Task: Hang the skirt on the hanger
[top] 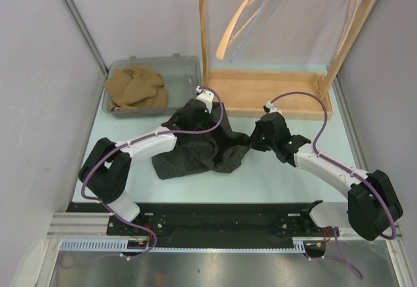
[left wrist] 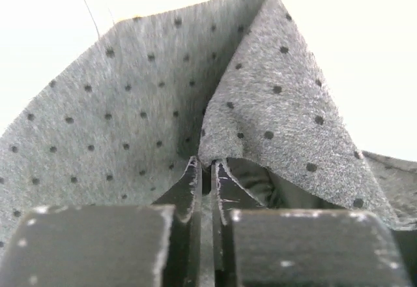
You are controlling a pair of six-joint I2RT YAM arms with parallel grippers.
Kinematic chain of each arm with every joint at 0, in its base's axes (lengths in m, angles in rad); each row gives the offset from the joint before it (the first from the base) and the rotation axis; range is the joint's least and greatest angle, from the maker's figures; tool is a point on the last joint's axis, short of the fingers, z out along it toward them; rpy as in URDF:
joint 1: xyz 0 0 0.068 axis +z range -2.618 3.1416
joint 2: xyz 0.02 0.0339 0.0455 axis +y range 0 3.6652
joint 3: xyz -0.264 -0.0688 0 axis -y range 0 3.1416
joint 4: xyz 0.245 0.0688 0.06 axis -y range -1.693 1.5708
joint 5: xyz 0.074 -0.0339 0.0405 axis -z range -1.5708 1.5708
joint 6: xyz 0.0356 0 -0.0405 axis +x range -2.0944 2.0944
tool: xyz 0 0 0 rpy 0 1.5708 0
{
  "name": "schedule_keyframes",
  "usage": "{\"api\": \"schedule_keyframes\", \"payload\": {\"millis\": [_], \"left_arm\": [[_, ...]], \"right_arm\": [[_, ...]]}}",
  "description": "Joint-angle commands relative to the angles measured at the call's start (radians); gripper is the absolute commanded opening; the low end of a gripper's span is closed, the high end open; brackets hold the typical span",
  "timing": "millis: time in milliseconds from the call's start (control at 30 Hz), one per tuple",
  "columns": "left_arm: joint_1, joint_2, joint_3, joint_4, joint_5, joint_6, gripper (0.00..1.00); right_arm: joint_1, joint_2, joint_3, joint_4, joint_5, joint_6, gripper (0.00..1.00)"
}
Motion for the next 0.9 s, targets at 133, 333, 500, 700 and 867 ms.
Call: {"api": "schedule_keyframes", "payload": {"millis": [133,333,500,700,867], "left_arm": [[0.006,-0.11,0.164,-0.154,-0.024,0.028,0.0],[0.006,-0.144,0.353,-0.329,0.01,-0.004,0.0],[0.004,-0.141,0.448,-0.393,0.063,-0.029,0.0],[0.004,-0.164,0.453,-0.416,0.054,-0.029,0.0],[0.004,-0.181,0.493,-0.43,0.054,-0.029,0.0]], "right_arm": [[0.022,-0.069,0.083,-0.065,0.068,-0.101,0.52],[0.073,-0.102,0.152,-0.109,0.096,-0.214,0.72],[0.154,-0.102,0.167,-0.048,0.075,-0.298,0.72],[0.212,-0.059,0.215,-0.007,0.051,-0.356,0.7],[0.244,-0.066,0.204,0.01,0.087,-0.349,0.7]]}}
